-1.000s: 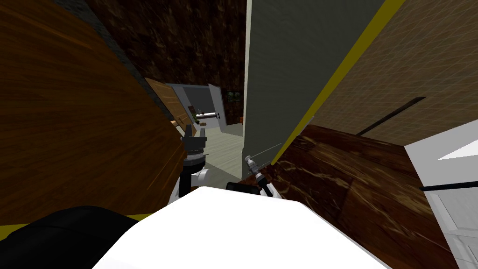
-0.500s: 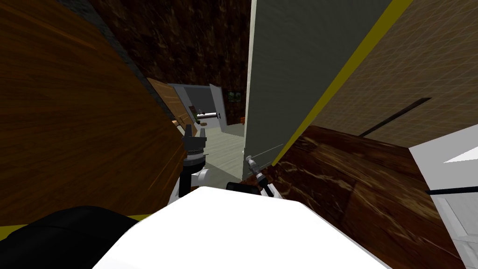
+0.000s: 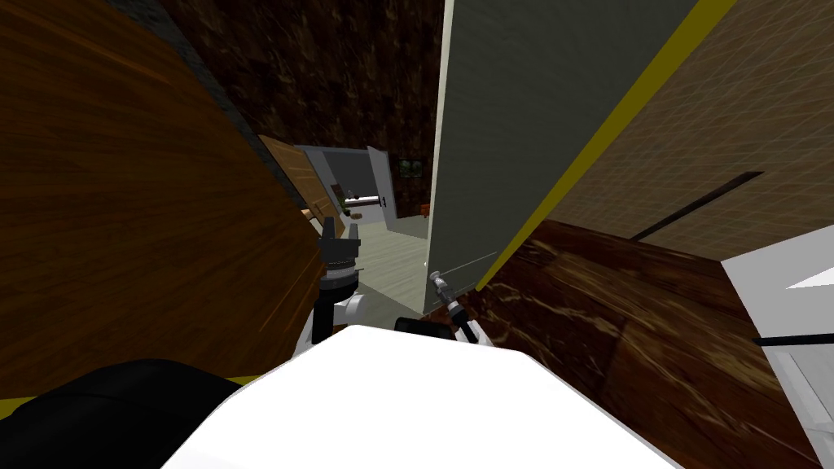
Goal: Push the door open
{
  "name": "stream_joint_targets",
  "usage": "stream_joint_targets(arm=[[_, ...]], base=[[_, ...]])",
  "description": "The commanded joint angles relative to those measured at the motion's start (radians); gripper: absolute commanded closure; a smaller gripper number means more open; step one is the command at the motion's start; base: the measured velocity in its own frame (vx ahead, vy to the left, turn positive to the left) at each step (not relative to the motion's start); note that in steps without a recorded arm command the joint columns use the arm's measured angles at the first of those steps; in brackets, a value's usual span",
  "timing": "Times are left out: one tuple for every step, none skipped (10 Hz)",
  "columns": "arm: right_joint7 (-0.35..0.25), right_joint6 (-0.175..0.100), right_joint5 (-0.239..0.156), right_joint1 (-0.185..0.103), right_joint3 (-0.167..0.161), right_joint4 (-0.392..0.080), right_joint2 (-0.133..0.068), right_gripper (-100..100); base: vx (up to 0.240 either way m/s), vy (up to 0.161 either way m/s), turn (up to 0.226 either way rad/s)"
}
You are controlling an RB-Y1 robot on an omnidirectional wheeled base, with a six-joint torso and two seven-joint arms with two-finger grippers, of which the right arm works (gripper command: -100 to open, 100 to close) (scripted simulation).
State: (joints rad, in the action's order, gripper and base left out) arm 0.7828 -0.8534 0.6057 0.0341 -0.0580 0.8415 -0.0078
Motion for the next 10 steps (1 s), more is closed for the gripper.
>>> stream_joint_targets(arm=[[-0.048, -0.002, -0.025, -0.016, 0.012, -0.001, -0.013, 100], [-0.076, -0.002, -0.041, -0.02, 0.012, -0.006, -0.017, 100], [-0.088, -0.002, -0.041, -0.02, 0.012, -0.006, -0.017, 100], [-0.088, -0.002, -0.041, -0.02, 0.012, -0.006, -0.017, 100], [-0.088, -0.002, -0.041, -0.02, 0.012, -0.006, -0.017, 100], [-0.127, -0.002, -0.057, -0.024, 0.012, -0.011, -0.02, 100], [-0.155, -0.003, -0.073, -0.028, 0.012, -0.016, -0.024, 100], [-0.167, -0.003, -0.073, -0.028, 0.012, -0.016, -0.024, 100], [-0.167, -0.003, -0.073, -0.028, 0.012, -0.016, -0.024, 100], [-0.207, -0.003, -0.091, -0.032, 0.012, -0.022, -0.028, 100]], base=[[0.021, 0.017, 0.024], [0.038, 0.027, 0.03], [0.031, 0.023, 0.012], [0.009, 0.013, -0.011], [0.003, 0.01, 0.003], [0.014, 0.014, 0.021], [0.036, 0.019, 0.027], [0.029, 0.02, 0.008], [0.014, 0.011, -0.006], [0.014, 0.018, 0.014]])
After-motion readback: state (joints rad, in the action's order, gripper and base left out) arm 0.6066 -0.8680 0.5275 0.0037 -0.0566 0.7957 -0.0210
